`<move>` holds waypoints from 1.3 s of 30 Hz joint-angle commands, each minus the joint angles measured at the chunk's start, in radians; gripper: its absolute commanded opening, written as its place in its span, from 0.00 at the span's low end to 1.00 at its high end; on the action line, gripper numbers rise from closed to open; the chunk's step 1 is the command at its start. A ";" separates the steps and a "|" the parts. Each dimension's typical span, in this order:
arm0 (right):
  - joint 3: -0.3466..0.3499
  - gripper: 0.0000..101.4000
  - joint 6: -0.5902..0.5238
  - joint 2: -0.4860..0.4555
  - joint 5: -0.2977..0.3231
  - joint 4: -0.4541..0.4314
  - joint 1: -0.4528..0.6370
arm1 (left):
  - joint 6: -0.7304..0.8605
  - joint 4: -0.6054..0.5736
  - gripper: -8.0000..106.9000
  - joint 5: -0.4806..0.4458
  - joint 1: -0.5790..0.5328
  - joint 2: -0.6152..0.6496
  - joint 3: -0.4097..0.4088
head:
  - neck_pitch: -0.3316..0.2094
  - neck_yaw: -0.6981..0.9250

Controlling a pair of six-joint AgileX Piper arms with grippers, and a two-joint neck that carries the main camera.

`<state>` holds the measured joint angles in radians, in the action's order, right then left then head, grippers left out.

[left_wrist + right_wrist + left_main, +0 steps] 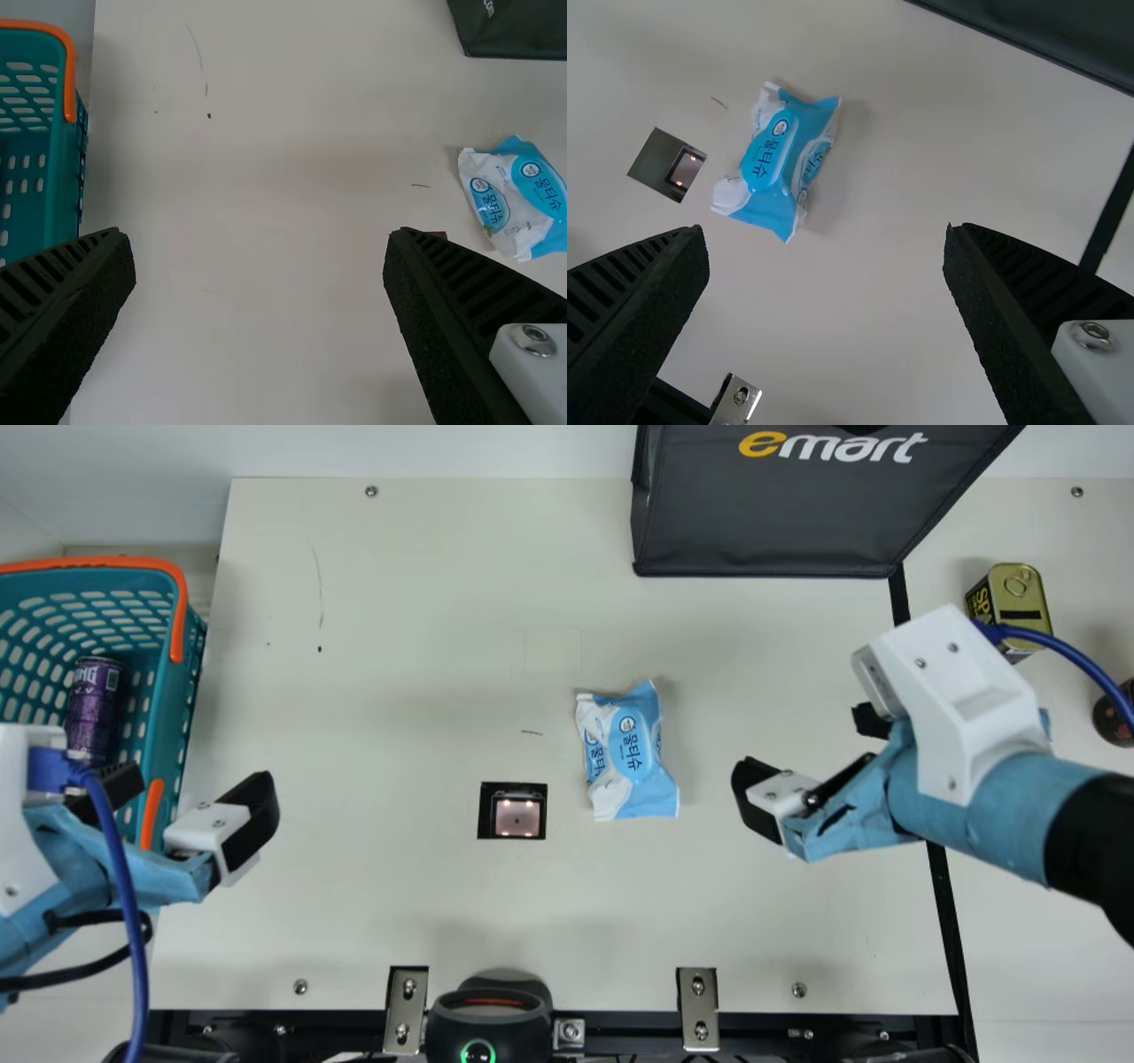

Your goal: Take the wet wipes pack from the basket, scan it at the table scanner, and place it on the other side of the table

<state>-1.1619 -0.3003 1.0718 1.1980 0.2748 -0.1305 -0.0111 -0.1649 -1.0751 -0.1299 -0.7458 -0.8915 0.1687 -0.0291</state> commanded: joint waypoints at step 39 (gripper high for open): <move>-0.079 0.94 0.571 0.524 -0.240 -0.270 -0.469 | 0.000 0.000 0.85 0.000 0.000 0.000 0.000 | -0.030 0.002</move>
<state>-1.2400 0.1865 1.5871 0.9596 0.0372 -0.5916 -0.0111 -0.1649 -1.0751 -0.1299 -0.7458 -0.8915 0.1687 -0.0291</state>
